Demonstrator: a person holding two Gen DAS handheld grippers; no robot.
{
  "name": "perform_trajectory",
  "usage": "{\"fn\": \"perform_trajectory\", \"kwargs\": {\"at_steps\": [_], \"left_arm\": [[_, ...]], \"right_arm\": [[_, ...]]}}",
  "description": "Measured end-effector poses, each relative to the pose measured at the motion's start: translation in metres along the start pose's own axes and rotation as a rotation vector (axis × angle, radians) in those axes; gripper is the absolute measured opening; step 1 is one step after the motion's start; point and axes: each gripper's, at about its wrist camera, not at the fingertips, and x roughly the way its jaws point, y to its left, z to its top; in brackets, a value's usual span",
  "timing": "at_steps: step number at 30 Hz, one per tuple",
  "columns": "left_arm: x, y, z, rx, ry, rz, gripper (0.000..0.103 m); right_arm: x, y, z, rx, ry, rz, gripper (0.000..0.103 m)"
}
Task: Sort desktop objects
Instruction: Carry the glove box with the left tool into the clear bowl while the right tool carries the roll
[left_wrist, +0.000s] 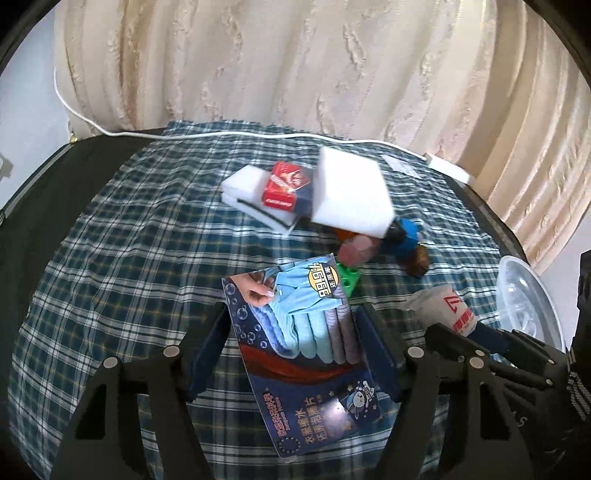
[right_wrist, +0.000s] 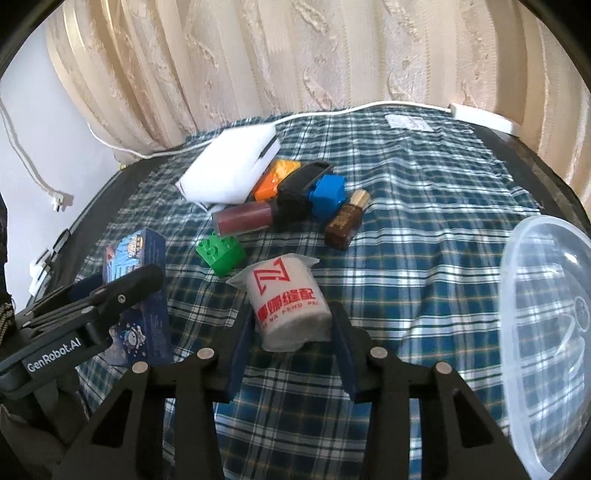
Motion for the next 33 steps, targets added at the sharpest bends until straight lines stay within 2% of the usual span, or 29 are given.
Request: {"fn": "perform_trajectory", "kwargs": {"at_steps": [21,33], "left_arm": [[-0.010,-0.084,0.002,0.160,-0.021,-0.115,0.073],[-0.012,-0.157,-0.001,0.283,-0.001,-0.246,0.073]], "right_arm": [[-0.072,-0.070,-0.017,0.155,-0.135,-0.071,0.046],[-0.104,-0.133,-0.042,0.284,-0.176,-0.177,0.046]]}}
